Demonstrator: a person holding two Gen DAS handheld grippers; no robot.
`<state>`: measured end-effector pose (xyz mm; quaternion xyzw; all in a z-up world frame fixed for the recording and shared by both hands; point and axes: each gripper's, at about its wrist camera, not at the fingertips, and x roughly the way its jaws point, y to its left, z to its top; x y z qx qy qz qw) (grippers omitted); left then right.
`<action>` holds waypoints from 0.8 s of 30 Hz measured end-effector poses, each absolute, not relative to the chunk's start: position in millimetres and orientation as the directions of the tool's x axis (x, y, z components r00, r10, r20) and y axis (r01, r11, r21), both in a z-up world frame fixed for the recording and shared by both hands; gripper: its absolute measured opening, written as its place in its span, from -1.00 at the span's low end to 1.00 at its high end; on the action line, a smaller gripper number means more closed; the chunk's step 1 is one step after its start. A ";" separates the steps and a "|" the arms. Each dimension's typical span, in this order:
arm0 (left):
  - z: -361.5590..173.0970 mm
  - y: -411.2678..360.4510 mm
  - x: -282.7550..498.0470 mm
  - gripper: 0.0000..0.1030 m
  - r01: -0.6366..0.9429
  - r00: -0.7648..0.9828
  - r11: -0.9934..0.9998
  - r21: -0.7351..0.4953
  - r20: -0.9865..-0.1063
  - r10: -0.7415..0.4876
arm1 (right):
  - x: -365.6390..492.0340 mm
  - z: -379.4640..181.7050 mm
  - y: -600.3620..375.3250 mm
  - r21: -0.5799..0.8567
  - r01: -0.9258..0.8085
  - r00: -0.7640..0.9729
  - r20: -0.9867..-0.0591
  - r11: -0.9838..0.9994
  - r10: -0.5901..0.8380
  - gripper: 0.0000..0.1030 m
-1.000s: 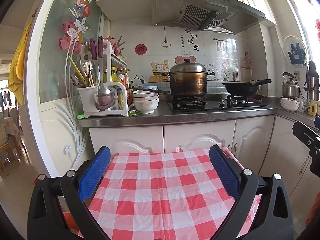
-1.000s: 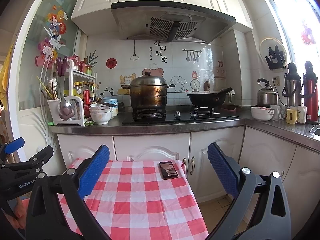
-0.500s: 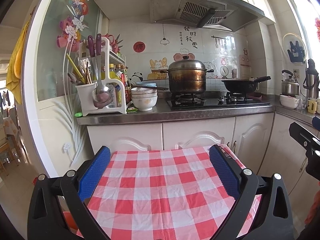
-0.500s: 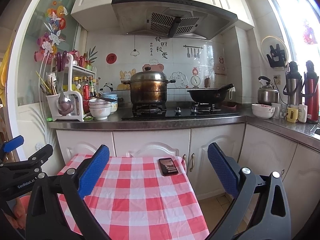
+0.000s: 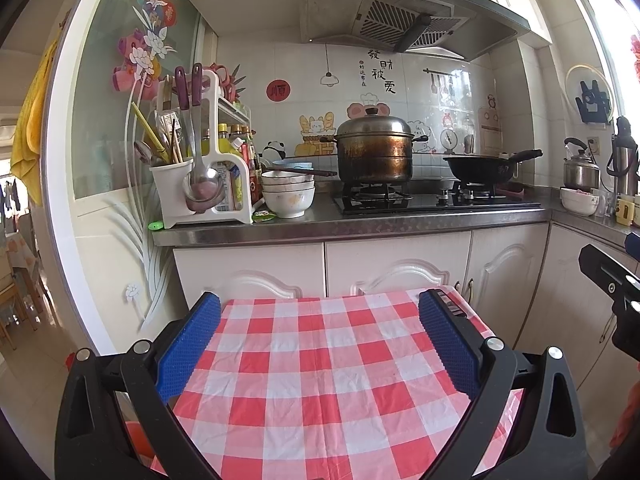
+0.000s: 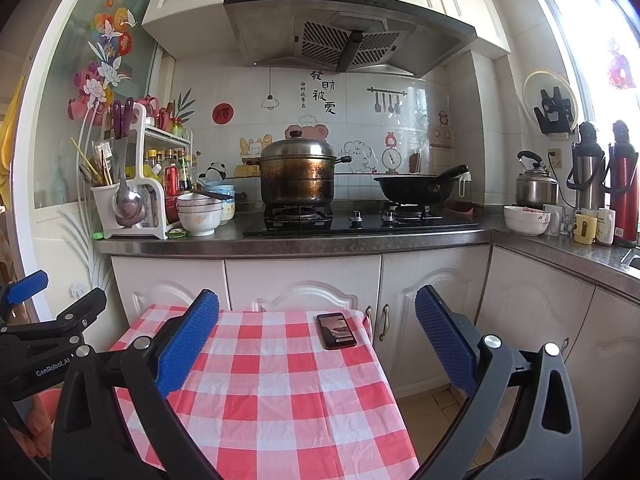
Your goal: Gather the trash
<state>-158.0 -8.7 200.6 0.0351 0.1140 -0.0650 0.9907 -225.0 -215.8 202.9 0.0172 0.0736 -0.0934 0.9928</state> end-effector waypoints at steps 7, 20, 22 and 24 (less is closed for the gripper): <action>197.9 -8.7 -155.8 0.90 0.136 0.965 0.989 0.053 -0.232 -0.120 | -224.8 202.3 -215.1 0.018 0.188 0.972 -0.150 0.982 -0.184 0.92; 191.9 -10.5 -149.0 0.90 0.133 0.963 0.989 0.056 -0.243 -0.116 | -214.7 197.9 -215.2 0.016 0.172 0.972 -0.168 0.985 -0.167 0.92; 189.7 -11.0 -146.2 0.90 0.132 0.962 0.990 0.057 -0.249 -0.114 | -212.7 196.1 -215.8 0.018 0.170 0.971 -0.172 0.985 -0.164 0.92; 187.5 -11.8 -144.0 0.90 0.130 0.961 0.990 0.058 -0.253 -0.112 | -211.0 194.2 -216.6 0.021 0.168 0.971 -0.176 0.985 -0.162 0.92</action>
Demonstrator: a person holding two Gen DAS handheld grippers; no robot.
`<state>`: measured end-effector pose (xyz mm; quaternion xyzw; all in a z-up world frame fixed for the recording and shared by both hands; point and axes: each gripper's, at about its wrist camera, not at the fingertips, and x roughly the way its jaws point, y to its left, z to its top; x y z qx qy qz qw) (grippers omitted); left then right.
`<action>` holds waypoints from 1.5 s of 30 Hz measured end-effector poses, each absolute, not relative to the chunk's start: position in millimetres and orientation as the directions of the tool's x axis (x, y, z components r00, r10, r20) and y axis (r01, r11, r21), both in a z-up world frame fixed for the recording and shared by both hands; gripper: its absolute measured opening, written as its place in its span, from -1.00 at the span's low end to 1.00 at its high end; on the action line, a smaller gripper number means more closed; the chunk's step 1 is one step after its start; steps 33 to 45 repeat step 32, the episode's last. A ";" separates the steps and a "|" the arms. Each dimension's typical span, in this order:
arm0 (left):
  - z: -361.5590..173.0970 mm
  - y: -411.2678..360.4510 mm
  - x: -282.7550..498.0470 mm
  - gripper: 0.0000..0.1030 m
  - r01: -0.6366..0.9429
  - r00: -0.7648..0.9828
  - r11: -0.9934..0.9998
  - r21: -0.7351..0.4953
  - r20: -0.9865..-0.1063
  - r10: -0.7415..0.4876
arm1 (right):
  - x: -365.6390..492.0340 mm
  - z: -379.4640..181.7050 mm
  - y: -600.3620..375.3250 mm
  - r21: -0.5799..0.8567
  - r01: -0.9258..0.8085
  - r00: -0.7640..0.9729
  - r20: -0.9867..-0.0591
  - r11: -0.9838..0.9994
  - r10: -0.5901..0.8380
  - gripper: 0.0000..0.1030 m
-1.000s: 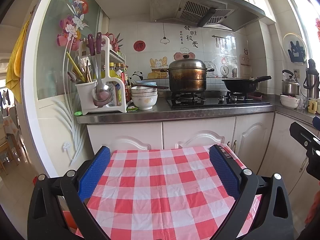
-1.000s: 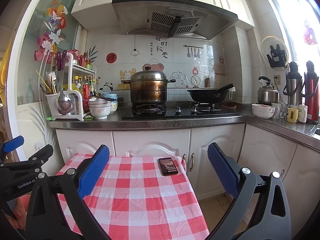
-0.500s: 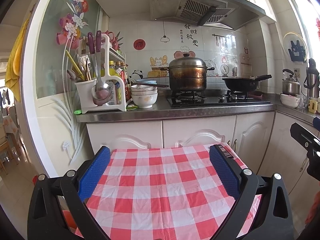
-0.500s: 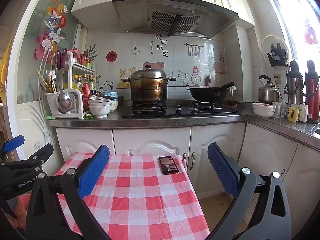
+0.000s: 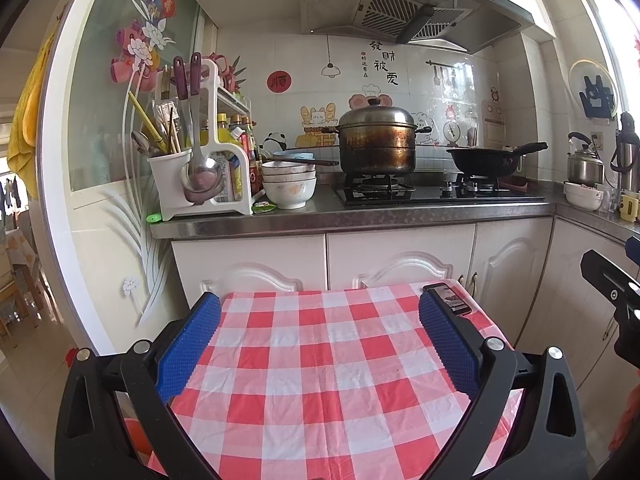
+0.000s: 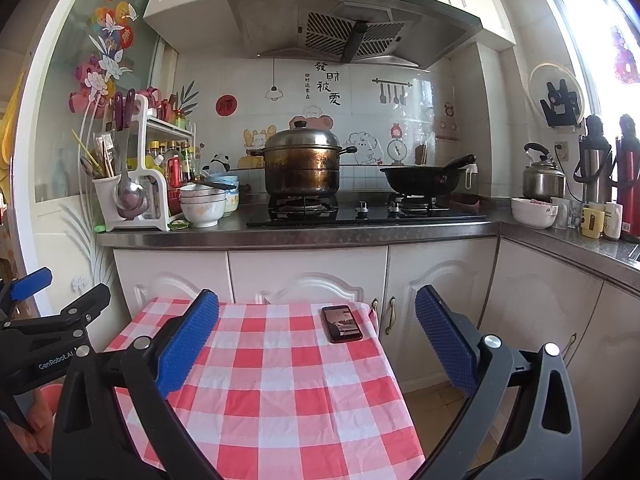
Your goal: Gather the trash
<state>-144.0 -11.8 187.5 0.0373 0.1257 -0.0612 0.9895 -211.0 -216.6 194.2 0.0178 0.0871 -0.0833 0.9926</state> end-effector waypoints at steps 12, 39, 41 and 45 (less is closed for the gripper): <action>176.3 -15.3 -129.5 0.90 0.141 0.950 0.988 0.060 -0.291 -0.118 | -197.5 180.8 -218.8 0.035 0.152 0.967 -0.213 0.988 -0.141 0.92; 8.5 -7.4 -18.6 0.90 0.037 0.684 0.998 0.042 -0.730 0.005 | -85.3 54.9 -217.3 0.093 0.051 0.803 -0.595 0.994 0.014 0.92; 8.5 -7.4 -18.6 0.90 0.037 0.684 0.998 0.042 -0.730 0.005 | -85.3 54.9 -217.3 0.093 0.051 0.803 -0.595 0.994 0.014 0.92; 8.5 -7.4 -18.6 0.90 0.037 0.684 0.998 0.042 -0.730 0.005 | -85.3 54.9 -217.3 0.093 0.051 0.803 -0.595 0.994 0.014 0.92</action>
